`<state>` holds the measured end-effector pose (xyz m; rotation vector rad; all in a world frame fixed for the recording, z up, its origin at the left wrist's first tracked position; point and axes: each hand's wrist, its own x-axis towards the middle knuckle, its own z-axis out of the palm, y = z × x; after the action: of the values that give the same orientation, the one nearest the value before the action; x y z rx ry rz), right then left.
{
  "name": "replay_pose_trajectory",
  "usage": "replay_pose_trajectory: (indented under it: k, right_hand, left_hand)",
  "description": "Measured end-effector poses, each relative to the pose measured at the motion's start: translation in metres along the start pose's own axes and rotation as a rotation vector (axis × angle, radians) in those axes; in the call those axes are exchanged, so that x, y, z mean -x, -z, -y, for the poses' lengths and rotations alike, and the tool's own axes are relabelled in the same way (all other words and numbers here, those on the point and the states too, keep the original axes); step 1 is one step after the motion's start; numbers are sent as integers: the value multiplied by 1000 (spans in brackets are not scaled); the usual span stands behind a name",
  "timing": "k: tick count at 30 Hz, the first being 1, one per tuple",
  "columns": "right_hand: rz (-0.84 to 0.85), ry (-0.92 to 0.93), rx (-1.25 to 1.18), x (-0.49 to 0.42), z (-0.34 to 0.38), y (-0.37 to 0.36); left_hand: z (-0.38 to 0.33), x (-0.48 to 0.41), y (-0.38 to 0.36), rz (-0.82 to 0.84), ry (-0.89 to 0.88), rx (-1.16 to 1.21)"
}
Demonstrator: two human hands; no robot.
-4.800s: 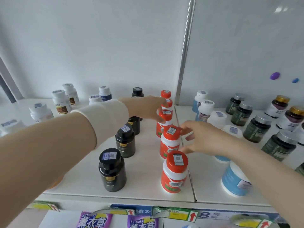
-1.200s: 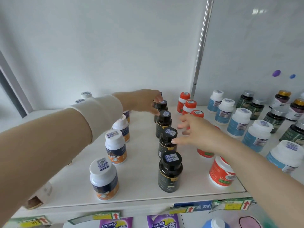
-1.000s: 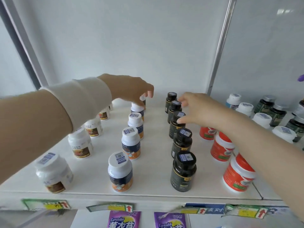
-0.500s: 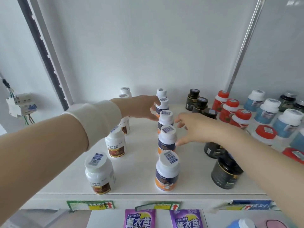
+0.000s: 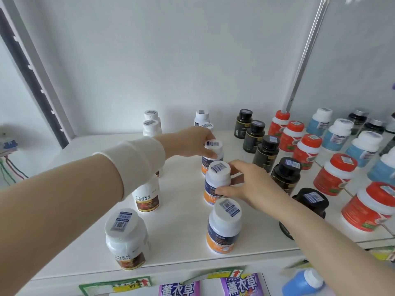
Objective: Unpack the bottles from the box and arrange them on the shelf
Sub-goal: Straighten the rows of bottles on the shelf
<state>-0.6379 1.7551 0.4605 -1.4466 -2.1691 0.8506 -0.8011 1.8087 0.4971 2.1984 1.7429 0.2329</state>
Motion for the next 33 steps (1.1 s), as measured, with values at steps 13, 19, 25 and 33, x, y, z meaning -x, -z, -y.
replay_pose_trajectory:
  k: [13, 19, 25, 33]
  right_hand:
    - [101, 1, 30, 3, 3, 10]
    - [1, 76, 246, -12, 40, 62]
    - [35, 254, 693, -52, 91, 33]
    - [253, 247, 962, -53, 116, -24]
  left_hand:
    - [3, -1, -1, 32, 31, -28]
    - [11, 34, 56, -83, 21, -115]
    - [62, 82, 96, 9, 265, -740]
    - [126, 114, 64, 115, 332, -657]
